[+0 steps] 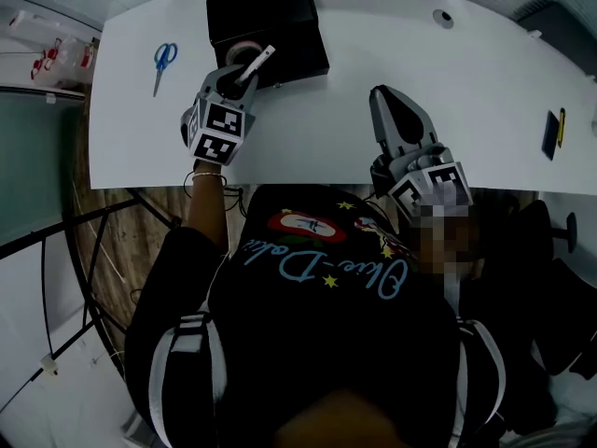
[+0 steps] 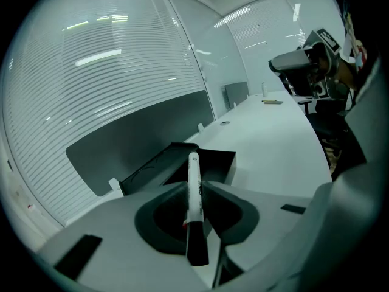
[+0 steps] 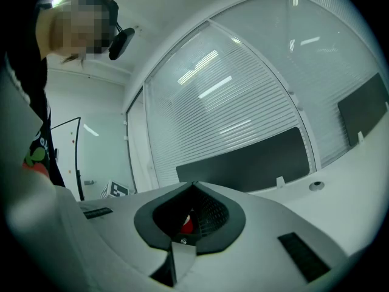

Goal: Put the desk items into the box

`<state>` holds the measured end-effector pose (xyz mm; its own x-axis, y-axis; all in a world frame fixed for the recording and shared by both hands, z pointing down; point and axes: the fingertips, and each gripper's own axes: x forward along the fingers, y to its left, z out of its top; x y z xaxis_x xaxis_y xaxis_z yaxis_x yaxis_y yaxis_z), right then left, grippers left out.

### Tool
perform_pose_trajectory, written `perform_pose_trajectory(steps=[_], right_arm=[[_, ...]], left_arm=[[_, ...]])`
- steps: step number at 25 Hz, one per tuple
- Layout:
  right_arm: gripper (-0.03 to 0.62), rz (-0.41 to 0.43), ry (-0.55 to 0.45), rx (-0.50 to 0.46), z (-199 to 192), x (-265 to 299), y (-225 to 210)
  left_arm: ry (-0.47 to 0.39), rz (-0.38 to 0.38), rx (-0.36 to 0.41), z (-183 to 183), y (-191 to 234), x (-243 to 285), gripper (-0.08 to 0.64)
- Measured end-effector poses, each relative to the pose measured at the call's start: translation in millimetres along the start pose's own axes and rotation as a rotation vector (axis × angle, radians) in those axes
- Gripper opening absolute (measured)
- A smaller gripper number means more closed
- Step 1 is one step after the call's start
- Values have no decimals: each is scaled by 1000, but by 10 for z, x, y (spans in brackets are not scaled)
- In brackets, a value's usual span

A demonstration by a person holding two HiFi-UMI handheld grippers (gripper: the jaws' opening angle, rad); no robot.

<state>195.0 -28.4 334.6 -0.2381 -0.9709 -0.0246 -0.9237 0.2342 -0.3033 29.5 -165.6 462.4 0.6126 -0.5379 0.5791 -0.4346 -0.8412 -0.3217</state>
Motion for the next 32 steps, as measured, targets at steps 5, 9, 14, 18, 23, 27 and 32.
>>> perform_pose_trajectory(steps=[5,9,14,18,23,27,32], right_arm=[[3,0,-9,-4,14,58,52],[3,-7,-3,-21,51,124,107],[3,-53,-12,-16,116,165,52],[3,-72,-8,-12,83,180,85],[3,-107,3,-10,39,153,86],[3,-140,3,-15,32,121,90],[3,-158,12,-16,15,111,81]], left_arm=[[-2,-30,15,-21,-33,2,91],[-4,-65,13,-19,-13,76,91],[-8,-127,42,27,-84,211,91],[1,-169,60,-31,-135,283,91],[21,-213,88,-111,-176,362,91],[54,-262,130,-192,-250,403,91],[54,-276,134,-216,-275,493,91]])
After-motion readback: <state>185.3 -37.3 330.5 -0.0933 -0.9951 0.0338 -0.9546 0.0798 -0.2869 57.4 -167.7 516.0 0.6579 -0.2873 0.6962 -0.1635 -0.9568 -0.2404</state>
